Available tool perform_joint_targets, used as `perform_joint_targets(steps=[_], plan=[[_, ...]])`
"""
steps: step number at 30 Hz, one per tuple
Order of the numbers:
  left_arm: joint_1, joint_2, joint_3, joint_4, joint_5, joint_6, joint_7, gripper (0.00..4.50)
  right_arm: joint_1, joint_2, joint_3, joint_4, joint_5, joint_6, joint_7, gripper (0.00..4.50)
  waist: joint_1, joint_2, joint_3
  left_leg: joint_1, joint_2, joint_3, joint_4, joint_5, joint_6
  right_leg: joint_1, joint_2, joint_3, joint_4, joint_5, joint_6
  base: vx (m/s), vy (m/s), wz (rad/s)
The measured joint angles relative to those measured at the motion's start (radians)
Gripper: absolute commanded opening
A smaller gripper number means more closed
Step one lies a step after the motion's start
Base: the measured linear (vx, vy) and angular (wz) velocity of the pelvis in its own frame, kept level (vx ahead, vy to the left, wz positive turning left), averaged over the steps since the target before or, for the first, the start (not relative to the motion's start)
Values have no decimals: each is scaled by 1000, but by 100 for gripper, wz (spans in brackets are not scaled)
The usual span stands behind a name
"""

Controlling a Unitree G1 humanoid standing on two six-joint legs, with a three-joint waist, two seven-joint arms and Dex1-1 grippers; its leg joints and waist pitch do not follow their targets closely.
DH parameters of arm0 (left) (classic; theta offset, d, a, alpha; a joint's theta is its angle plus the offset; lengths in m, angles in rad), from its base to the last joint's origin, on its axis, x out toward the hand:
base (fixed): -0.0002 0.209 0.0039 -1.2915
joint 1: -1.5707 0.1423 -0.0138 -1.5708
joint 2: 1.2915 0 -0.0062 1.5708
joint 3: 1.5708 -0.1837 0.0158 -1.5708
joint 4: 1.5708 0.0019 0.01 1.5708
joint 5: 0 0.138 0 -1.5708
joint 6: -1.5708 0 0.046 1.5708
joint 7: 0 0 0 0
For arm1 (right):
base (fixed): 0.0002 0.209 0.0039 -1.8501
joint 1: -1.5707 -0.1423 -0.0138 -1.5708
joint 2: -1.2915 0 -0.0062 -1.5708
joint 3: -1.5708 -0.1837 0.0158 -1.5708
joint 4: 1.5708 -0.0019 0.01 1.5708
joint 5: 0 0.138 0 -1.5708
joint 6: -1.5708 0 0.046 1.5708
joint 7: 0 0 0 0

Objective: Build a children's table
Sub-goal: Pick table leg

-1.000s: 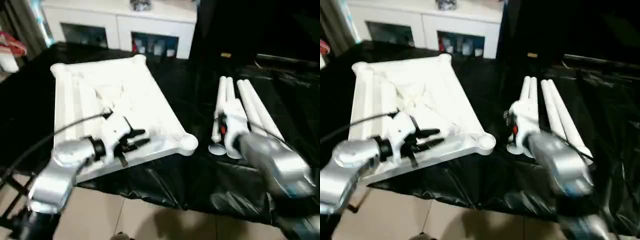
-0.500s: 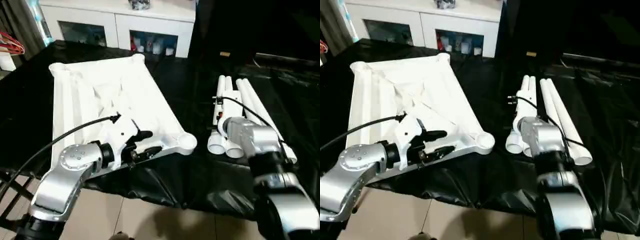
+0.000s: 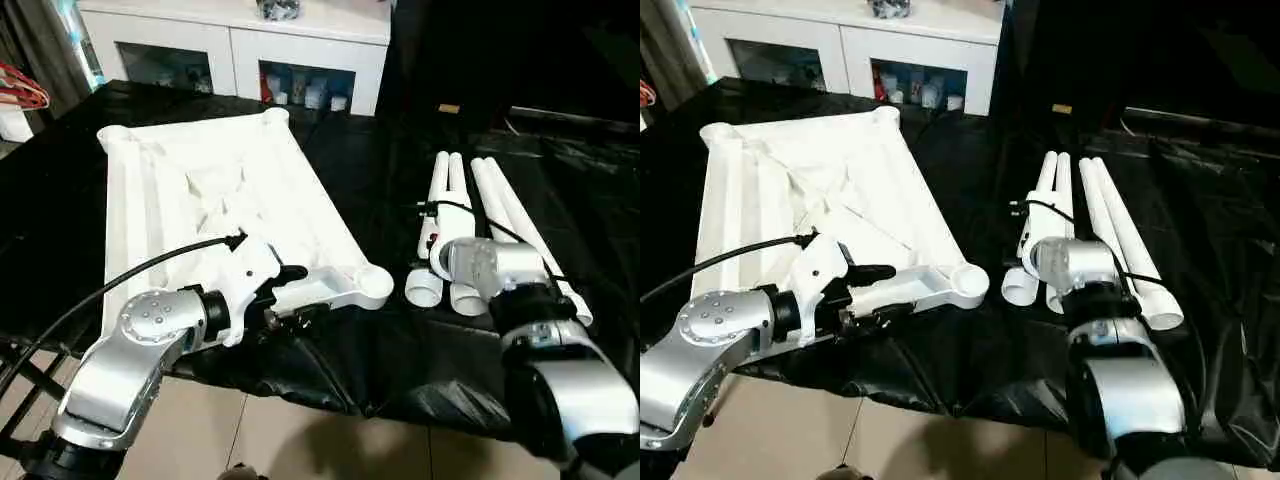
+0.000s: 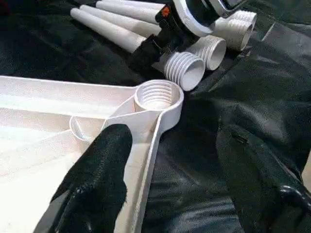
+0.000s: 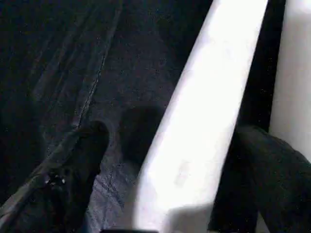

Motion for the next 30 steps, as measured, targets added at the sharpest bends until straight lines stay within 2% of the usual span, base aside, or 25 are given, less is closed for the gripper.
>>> perform_joint_targets(steps=[7,10,12,15,20,26,30], plan=[[-4,3,-12,-17,0,13,4,325,-38,-9,-29,81,7,2,2,370,0,-9,-1,0,0,0,0,0,0,0,0,0,0,0,0,0,0,0],[-28,6,-42,-17,0,31,-3,325,-60,-25,-40,125,18,15,2,356,1,-16,1,-1,0,0,0,1,-1,-1,0,0,2,0,0,0,0,0],[-64,7,-57,-7,0,26,-16,325,-76,-37,-44,159,17,16,5,328,0,-19,1,-1,0,0,1,2,-2,-3,0,0,3,0,0,0,0,0],[-103,5,-64,8,0,13,-26,325,-107,-58,-47,187,17,15,12,297,-2,-21,0,-3,0,1,1,2,-2,-6,0,1,5,0,-1,0,0,0],[-116,22,-81,51,2,-4,-47,325,-139,-66,-79,226,22,10,-4,252,-8,-23,-1,-11,1,2,1,4,-3,-15,0,1,10,0,-2,0,0,0],[-146,35,-104,97,22,0,-46,325,-164,-66,-86,271,26,8,2,202,-5,-23,0,-11,2,2,2,5,-4,-15,0,1,11,0,-4,0,0,0],[-152,33,-111,117,28,-1,-46,325,-166,-67,-101,279,27,8,2,188,-4,-23,0,-11,2,2,2,5,-4,-15,0,0,11,0,-5,0,0,0]])
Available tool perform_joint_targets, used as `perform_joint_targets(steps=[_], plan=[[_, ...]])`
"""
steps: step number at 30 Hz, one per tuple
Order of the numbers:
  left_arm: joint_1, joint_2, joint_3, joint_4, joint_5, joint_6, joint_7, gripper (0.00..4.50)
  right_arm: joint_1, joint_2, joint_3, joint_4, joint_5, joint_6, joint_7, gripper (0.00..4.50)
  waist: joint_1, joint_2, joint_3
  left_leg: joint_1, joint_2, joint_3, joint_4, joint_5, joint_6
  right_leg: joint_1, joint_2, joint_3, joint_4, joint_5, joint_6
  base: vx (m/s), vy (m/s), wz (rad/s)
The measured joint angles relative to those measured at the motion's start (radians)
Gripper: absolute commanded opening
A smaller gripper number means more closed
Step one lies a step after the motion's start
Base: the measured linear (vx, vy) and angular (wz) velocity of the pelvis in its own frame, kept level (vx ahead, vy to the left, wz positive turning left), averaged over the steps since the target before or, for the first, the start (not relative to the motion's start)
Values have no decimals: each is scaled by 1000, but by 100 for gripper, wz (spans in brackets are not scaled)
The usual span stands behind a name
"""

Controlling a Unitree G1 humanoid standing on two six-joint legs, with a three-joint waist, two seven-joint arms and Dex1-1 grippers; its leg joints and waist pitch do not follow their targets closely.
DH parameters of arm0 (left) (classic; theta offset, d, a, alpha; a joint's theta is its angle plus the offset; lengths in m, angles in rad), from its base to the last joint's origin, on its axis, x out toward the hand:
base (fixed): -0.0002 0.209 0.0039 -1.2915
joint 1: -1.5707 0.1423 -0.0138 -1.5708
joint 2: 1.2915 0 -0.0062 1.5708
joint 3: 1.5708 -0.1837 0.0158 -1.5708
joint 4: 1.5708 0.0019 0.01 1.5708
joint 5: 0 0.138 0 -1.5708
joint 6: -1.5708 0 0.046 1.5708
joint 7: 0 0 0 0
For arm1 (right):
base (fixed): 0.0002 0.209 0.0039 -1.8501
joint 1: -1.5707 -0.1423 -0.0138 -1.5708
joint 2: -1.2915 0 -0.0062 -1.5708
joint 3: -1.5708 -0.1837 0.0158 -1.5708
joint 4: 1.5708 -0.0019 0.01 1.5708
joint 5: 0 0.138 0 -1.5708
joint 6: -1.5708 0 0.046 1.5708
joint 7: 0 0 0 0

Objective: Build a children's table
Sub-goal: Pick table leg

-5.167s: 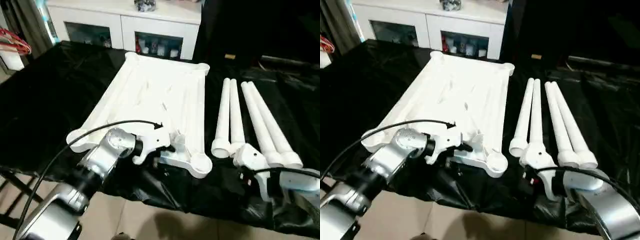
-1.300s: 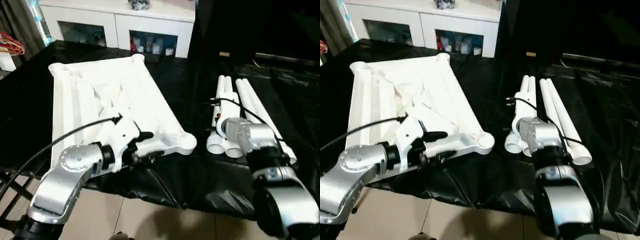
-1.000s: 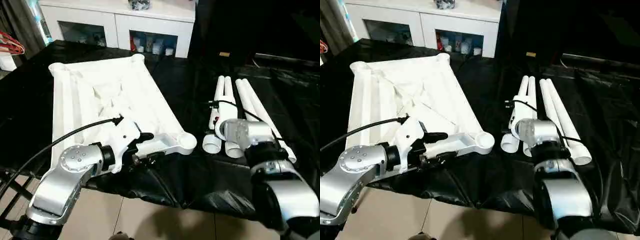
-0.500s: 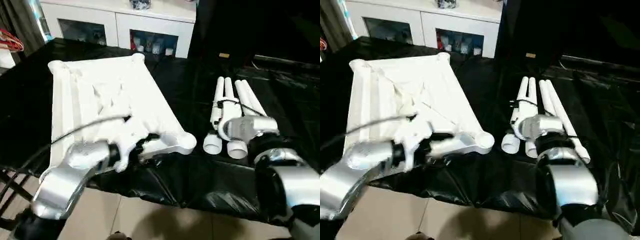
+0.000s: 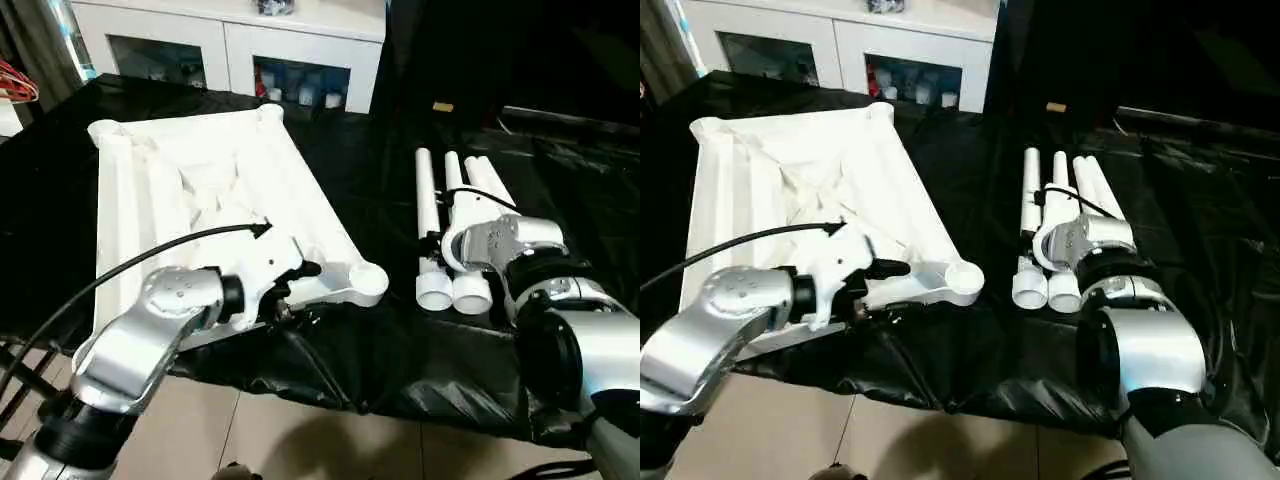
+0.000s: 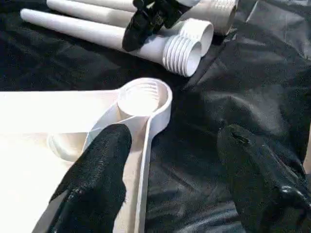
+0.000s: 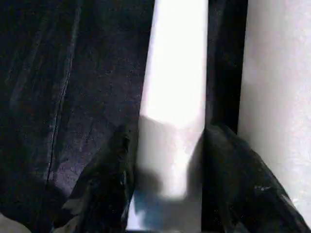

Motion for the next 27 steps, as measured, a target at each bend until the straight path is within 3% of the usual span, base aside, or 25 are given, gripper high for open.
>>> perform_joint_targets(steps=[7,12,15,20,22,25,27], plan=[[-20,-20,-8,44,4,-7,19,325,-5,-6,-27,19,16,-10,0,184,1,0,0,0,1,0,0,0,-1,0,0,0,0,0,-1,0,0,0],[-74,-79,17,107,28,-53,101,325,-4,-15,-99,6,87,-7,56,183,2,-1,0,-1,1,0,1,1,-1,0,1,-1,0,1,-1,0,0,0],[-121,-129,58,145,25,-62,162,325,20,-18,-124,-104,142,12,140,183,5,-1,1,-1,2,0,1,1,0,0,1,-1,0,1,-1,0,0,0],[-209,-259,160,209,-46,-13,257,358,159,-30,-137,-398,246,71,306,182,20,3,0,-2,2,0,2,2,3,0,0,-1,-1,1,-1,0,0,0],[-253,-340,229,240,-121,47,291,373,304,-34,-110,-610,293,65,414,182,39,7,0,-3,3,0,2,1,5,1,0,-3,-3,1,-1,0,0,0],[-302,-406,274,290,-187,87,332,400,396,-45,-74,-741,333,73,503,182,41,15,1,-4,3,1,4,1,7,1,0,-3,-3,2,-1,0,0,0],[-340,-471,343,345,-248,120,375,405,483,-70,-66,-885,408,110,597,182,55,16,0,-3,3,1,4,2,8,1,0,-4,-4,2,-1,0,0,0]])
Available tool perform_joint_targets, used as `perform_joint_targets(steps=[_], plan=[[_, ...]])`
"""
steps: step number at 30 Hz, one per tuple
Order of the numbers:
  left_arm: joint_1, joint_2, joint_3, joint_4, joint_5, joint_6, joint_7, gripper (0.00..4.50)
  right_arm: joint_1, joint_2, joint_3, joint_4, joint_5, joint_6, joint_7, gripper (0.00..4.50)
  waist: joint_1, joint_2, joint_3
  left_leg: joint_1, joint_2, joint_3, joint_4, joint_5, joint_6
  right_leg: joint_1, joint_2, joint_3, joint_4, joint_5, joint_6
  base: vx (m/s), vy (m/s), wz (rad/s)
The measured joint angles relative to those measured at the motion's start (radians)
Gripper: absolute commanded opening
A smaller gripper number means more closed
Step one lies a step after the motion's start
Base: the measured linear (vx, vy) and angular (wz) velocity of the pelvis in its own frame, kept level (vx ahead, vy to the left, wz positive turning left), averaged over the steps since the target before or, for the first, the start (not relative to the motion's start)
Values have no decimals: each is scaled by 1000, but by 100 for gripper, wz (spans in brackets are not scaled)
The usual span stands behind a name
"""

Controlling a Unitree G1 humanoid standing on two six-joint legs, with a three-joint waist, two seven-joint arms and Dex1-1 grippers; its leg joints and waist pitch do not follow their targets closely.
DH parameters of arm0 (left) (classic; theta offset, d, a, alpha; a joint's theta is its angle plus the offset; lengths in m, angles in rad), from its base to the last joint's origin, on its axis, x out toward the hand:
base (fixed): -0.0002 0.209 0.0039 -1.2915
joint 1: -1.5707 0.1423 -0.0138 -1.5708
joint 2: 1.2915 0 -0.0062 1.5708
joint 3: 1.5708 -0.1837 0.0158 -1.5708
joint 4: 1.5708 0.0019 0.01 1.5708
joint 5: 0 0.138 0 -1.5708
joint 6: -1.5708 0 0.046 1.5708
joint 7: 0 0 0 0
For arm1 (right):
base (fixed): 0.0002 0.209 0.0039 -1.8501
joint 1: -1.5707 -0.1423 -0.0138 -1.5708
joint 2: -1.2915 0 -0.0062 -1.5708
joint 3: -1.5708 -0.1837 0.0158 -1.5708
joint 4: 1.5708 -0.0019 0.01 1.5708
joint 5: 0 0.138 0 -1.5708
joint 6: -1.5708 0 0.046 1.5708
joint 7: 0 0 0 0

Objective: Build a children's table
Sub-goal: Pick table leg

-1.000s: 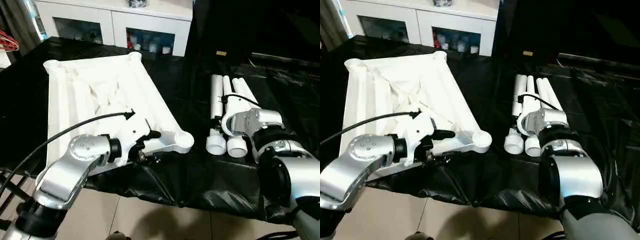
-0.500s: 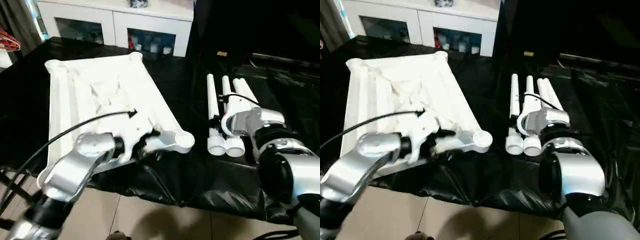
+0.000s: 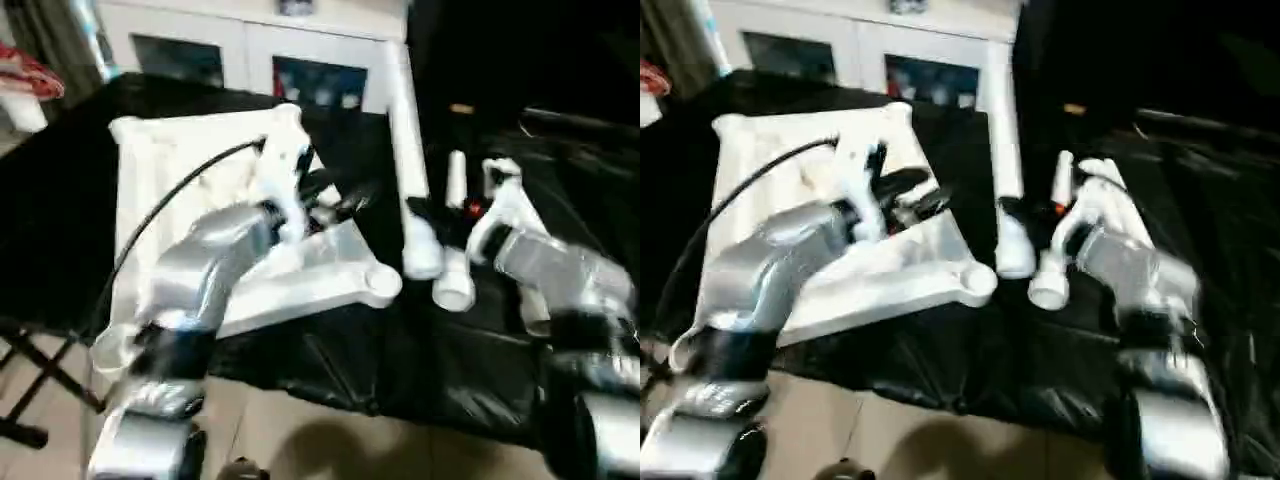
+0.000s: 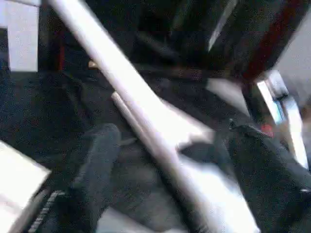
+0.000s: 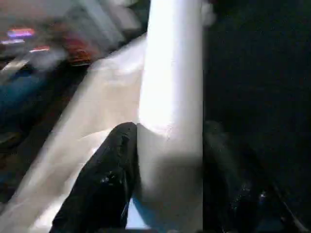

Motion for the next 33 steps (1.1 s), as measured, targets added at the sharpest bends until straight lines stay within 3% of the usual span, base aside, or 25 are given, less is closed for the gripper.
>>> perform_joint_targets(steps=[3,8,11,18,21,24,27,28,33], plan=[[-24,-24,39,36,-40,39,23,432,28,-8,0,-107,62,33,59,181,-4,1,0,1,1,0,0,1,1,0,1,0,0,1,0,0,0,0],[-48,-77,99,47,-122,127,40,432,94,-19,-26,-258,159,85,106,181,10,1,0,-1,2,0,0,1,1,1,1,-1,-4,1,2,0,0,0],[-94,-104,167,49,-198,155,69,432,136,-25,-12,-325,197,97,141,181,14,8,-1,-3,2,0,0,1,2,1,1,-1,-9,4,2,0,0,0],[-132,-128,259,50,-342,224,91,432,147,-23,1,-392,223,111,141,181,15,11,-1,-4,2,0,0,0,3,1,2,-2,-12,5,3,0,0,0],[-132,-124,259,49,-345,246,93,432,147,-17,7,-394,223,111,132,181,17,12,-1,-4,2,0,-1,0,3,1,2,-2,-12,5,3,0,0,0],[-132,-127,250,49,-316,255,118,395,147,-4,30,-428,215,108,105,181,16,12,-1,-4,2,0,-1,0,3,1,2,-2,-13,6,4,0,0,0],[-139,-140,243,61,-290,255,201,389,148,10,63,-453,197,94,66,181,16,12,-1,-5,2,0,-1,0,3,1,2,-2,-13,6,4,0,0,0],[-142,-141,242,68,-286,253,223,363,151,17,70,-459,188,92,54,181,16,12,-1,-5,2,0,-1,0,3,1,2,-2,-13,6,4,0,0,0],[-152,-148,226,100,-192,181,410,335,151,83,151,-465,68,43,-84,181,11,13,0,-5,2,-1,-1,0,3,1,2,-2,-14,6,4,0,0,0]])
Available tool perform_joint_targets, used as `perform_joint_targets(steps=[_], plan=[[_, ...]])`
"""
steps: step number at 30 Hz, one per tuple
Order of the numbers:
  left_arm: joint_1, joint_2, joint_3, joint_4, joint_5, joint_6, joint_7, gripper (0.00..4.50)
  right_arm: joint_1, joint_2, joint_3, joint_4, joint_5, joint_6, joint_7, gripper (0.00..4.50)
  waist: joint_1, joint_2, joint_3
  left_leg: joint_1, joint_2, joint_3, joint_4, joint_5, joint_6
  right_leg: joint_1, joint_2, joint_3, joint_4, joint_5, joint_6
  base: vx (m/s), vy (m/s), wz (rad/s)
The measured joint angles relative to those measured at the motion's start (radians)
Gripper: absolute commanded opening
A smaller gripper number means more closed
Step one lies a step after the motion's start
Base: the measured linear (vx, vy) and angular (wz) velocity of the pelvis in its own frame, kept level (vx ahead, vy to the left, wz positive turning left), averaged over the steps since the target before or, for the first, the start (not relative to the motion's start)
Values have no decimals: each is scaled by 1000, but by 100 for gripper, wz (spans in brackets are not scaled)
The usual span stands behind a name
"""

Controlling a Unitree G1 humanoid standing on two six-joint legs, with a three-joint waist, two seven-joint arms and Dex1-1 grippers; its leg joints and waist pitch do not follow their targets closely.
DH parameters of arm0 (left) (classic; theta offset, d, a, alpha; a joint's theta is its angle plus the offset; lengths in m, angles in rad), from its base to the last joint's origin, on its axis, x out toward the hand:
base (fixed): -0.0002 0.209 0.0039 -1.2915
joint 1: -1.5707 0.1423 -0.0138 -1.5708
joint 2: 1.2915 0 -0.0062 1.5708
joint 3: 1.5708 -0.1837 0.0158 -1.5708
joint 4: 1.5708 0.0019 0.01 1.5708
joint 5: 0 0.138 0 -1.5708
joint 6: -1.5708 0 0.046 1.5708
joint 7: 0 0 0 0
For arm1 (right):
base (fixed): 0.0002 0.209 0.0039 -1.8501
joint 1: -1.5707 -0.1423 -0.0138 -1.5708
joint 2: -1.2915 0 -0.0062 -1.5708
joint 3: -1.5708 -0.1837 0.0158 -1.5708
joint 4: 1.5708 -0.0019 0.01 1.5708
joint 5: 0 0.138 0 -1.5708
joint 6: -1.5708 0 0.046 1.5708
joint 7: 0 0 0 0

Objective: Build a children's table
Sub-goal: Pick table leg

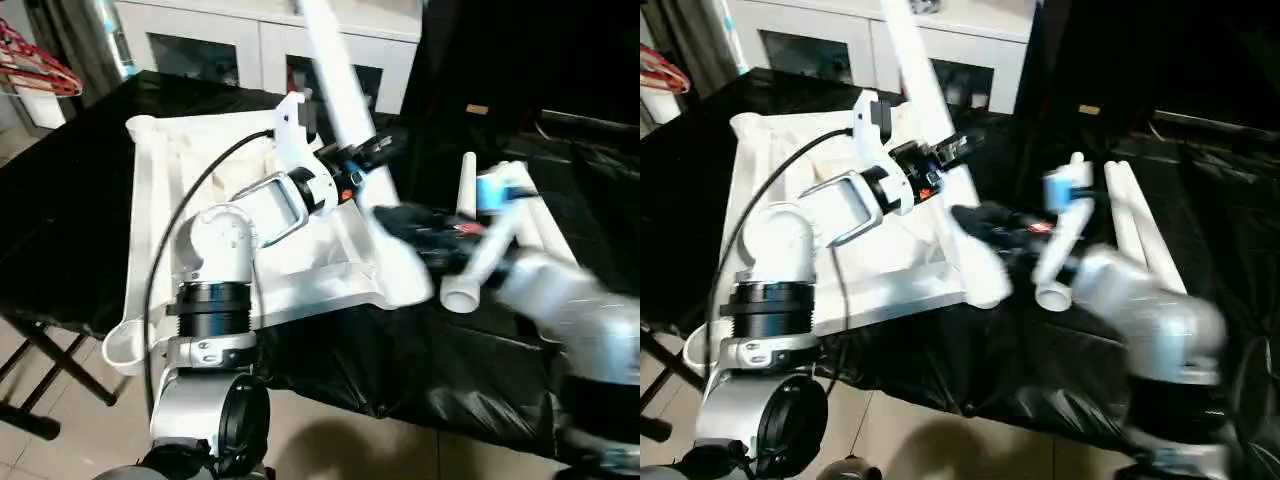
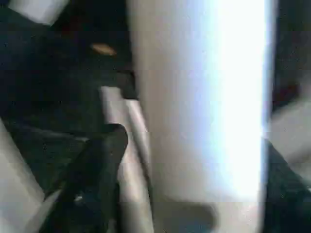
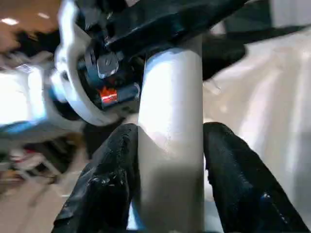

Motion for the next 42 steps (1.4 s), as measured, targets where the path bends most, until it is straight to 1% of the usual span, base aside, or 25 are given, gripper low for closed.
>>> perform_joint_targets(steps=[1,4,6,7,8,10,11,12,14,20,21,22,23,25,28,29,31,32,34,35,36,39,40,41,42], plan=[[0,0,-1,5,16,-9,24,319,0,5,13,0,-13,-6,-16,181,-2,0,0,0,0,0,0,-1,-1,0,0,0,0,0,0,0,0,0],[-1,-1,0,12,34,-25,73,308,-2,13,41,0,-39,-12,-48,181,-3,0,0,-1,0,0,0,-1,-2,0,0,0,-1,0,0,0,0,0],[-1,-1,-1,12,41,-41,110,281,-6,26,60,0,-55,-17,-74,181,-3,1,0,-1,0,0,0,-1,-2,0,0,0,-1,0,0,0,0,0],[-1,-1,-2,12,45,-45,121,281,-9,31,69,0,-62,-20,-85,181,-3,1,0,-1,0,0,0,-1,-2,0,0,0,-1,0,0,0,0,0],[-1,-2,-3,11,46,-47,131,268,-10,37,74,0,-72,-22,-93,181,-3,1,0,-1,0,0,0,-2,-2,0,0,0,-1,0,0,0,0,0],[-1,-2,-9,11,46,-50,136,268,-10,39,77,0,-75,-24,-99,181,-2,1,0,-2,0,0,0,-2,-2,0,0,0,-2,0,0,0,0,0],[-1,-2,-10,8,45,-54,136,250,-10,43,81,0,-79,-33,-102,181,-3,1,0,-2,0,0,0,-2,-2,0,0,0,-2,0,0,0,0,0],[-1,-2,-10,5,45,-56,137,250,-10,44,82,0,-81,-39,-102,181,-3,1,0,-2,0,0,0,-2,-2,0,0,0,-2,1,0,0,0,0],[-1,-2,-15,1,41,-58,137,228,-10,44,87,0,-84,-46,-103,181,-4,1,0,-2,0,-1,0,-3,-4,0,0,0,-1,1,0,0,0,0],[-1,-2,-26,-1,19,-63,133,208,-10,40,98,-1,-88,-51,-109,181,-5,1,0,-2,0,-1,0,-3,-4,0,0,0,-2,1,0,0,0,0],[-1,-2,-29,-1,19,-64,123,204,-10,36,100,-1,-88,-51,-109,237,-5,1,0,-2,0,-1,0,-3,-4,0,0,0,-2,1,0,0,0,0],[-1,-1,-37,-1,21,-66,94,201,-11,24,101,-1,-88,-51,-100,251,-4,1,0,-2,0,-1,0,-3,-4,0,0,0,-2,1,0,0,0,0],[0,3,-51,-1,22,-71,58,199,-15,7,100,-1,-84,-50,-83,251,-2,1,0,-3,0,-1,0,-3,-4,-1,0,0,-2,1,1,0,0,0],[1,8,-93,-1,22,-79,-31,192,-24,-27,85,-1,-68,-43,-43,267,1,1,0,-3,0,-1,0,-2,-2,0,0,0,-3,1,1,0,0,0],[6,38,-155,-1,14,-83,-169,186,-26,-74,65,5,-28,-28,34,293,-1,1,0,-3,0,-1,0,-2,-1,0,0,0,-3,1,2,0,0,0],[16,63,-178,-4,-5,-84,-251,186,-25,-98,61,8,-2,-9,78,302,-1,1,0,-3,0,-1,0,-1,0,-1,0,0,-3,1,2,0,0,0],[24,73,-199,-10,-23,-83,-320,186,-21,-117,51,9,16,4,115,311,-4,1,1,-3,0,-1,0,0,1,-1,0,0,-2,1,2,0,0,0],[27,85,-209,-14,-34,-84,-371,186,-21,-127,51,10,30,11,142,333,-5,2,0,-3,0,-1,0,0,1,-1,0,0,-2,1,2,0,0,0],[30,93,-226,-21,-50,-84,-424,186,-21,-138,53,16,38,15,167,345,-5,1,0,-3,0,-1,0,0,1,-1,0,0,-2,1,2,0,0,0],[35,105,-233,-29,-76,-78,-484,186,-19,-163,70,18,45,23,202,345,-5,2,0,-4,0,0,0,0,1,-1,0,0,-2,1,2,0,0,0],[42,120,-239,-44,-109,-66,-558,186,-12,-197,86,19,56,34,250,368,-3,1,0,-4,0,0,0,0,1,-1,0,0,-2,1,2,0,0,0],[52,143,-233,-59,-157,-58,-666,185,-6,-227,107,18,83,50,323,377,-4,2,0,-3,0,0,0,0,1,-1,0,0,-2,1,2,0,0,0],[52,147,-232,-59,-170,-50,-697,185,-4,-234,112,17,94,59,347,348,-3,2,0,-3,0,0,1,0,2,-1,0,0,-2,1,2,0,0,0],[52,153,-231,-59,-195,-33,-744,184,0,-246,120,13,115,74,380,338,-2,2,0,-4,0,0,1,0,2,-1,0,0,-2,1,2,0,0,0],[52,158,-228,-61,-207,-25,-767,184,0,-249,124,7,126,78,396,341,-2,1,0,-4,0,0,1,0,2,-1,0,0,-2,1,2,0,0,0]])
